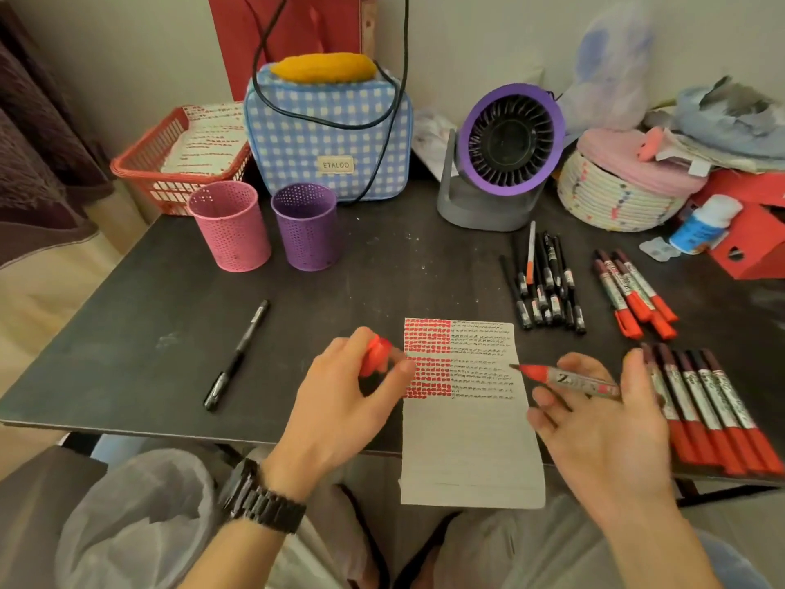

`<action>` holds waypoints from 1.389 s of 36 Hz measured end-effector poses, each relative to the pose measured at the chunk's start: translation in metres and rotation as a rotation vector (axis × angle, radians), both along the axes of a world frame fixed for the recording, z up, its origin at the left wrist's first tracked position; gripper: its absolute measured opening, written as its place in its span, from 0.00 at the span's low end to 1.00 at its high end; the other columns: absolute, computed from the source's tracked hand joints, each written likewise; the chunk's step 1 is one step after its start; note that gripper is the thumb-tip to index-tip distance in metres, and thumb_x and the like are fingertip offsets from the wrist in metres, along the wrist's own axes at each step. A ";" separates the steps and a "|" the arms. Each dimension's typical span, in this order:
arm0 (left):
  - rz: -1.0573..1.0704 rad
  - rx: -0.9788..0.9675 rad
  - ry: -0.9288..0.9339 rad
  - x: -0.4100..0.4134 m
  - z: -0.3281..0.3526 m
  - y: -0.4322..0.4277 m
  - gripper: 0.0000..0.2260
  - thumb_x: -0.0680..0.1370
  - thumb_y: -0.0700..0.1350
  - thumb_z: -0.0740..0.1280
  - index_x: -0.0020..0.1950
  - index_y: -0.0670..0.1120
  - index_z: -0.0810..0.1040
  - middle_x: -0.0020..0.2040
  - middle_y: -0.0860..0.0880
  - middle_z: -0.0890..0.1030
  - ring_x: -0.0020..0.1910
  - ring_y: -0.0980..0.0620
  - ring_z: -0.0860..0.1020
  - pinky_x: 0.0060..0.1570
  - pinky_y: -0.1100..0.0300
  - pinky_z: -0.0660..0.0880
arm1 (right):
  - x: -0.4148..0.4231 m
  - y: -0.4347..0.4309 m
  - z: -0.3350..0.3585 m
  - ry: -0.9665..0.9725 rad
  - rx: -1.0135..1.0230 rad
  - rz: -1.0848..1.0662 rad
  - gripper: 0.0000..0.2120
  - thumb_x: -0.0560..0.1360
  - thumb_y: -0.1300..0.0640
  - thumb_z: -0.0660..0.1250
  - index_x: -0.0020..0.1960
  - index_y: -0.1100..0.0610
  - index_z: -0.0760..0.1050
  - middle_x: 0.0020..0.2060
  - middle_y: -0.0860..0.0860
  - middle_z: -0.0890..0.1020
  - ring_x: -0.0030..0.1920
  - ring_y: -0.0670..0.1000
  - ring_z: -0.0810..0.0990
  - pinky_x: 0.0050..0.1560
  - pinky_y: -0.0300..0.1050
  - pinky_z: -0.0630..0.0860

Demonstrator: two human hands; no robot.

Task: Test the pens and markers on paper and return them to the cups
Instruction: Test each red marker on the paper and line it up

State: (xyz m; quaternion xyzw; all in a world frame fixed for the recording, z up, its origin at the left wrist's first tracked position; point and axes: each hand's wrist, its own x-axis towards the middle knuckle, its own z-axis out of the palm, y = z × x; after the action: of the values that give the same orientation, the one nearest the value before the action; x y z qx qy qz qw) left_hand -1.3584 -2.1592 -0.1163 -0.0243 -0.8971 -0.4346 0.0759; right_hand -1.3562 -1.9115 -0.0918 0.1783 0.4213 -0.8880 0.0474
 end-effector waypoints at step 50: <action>0.018 -0.270 0.097 -0.007 -0.029 0.007 0.18 0.74 0.59 0.68 0.46 0.63 0.57 0.62 0.53 0.81 0.61 0.47 0.79 0.59 0.49 0.74 | -0.026 -0.062 -0.048 0.329 1.094 0.041 0.14 0.74 0.60 0.74 0.31 0.57 0.76 0.21 0.47 0.79 0.23 0.41 0.78 0.30 0.29 0.71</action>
State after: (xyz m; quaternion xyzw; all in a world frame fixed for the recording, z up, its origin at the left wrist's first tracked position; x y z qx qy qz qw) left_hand -1.3652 -2.1519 -0.1456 -0.0473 -0.9429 -0.3075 0.1192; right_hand -1.3822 -1.9731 -0.1398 0.0282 0.8248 -0.5557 -0.1008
